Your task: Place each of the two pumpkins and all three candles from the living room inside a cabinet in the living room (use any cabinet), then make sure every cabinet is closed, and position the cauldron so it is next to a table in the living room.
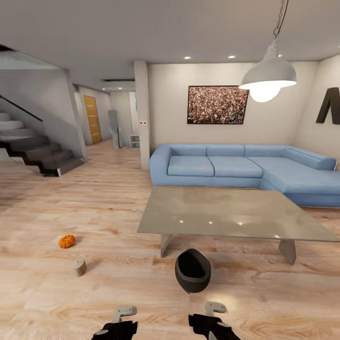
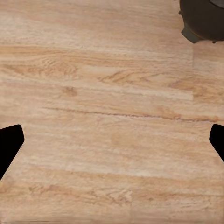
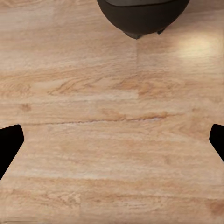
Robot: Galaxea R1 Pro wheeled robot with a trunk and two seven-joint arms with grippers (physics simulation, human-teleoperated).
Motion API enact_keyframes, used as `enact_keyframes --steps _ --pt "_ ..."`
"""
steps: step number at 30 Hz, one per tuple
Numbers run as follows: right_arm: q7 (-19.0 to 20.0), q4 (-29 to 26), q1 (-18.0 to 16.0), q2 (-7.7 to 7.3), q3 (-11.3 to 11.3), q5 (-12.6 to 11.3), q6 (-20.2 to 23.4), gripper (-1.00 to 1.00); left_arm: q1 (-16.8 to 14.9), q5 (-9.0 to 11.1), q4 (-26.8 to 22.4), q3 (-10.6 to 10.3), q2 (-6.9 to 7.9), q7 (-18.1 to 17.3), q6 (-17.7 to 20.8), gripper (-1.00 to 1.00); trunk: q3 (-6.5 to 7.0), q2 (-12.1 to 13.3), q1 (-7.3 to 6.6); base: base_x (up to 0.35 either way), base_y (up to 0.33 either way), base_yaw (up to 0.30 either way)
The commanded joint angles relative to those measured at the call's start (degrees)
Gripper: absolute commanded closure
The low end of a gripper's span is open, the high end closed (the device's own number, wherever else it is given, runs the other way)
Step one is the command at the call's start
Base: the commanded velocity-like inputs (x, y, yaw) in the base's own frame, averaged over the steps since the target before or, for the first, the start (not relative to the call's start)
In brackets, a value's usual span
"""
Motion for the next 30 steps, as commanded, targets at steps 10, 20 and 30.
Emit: enact_keyframes --steps 10,20,30 --pt "-0.11 0.15 0.01 0.08 -0.06 -0.41 0.29 -1.0 -0.04 0.6 0.01 -0.48 0.01 0.13 -0.06 -1.0 0.66 1.59 -0.89 0.0 0.0 0.284" --pt "-0.09 0.31 0.01 0.17 0.03 -0.35 0.29 -1.0 0.28 0.63 -0.07 -0.48 0.01 0.13 -1.05 -1.0 0.66 1.59 -0.89 0.003 0.001 0.284" --pt "-0.1 0.33 0.01 0.16 0.03 -0.38 0.29 -1.0 0.39 0.53 -0.06 -0.4 0.01 0.13 -1.62 -1.0 0.66 1.59 -0.89 0.2 0.15 0.162"
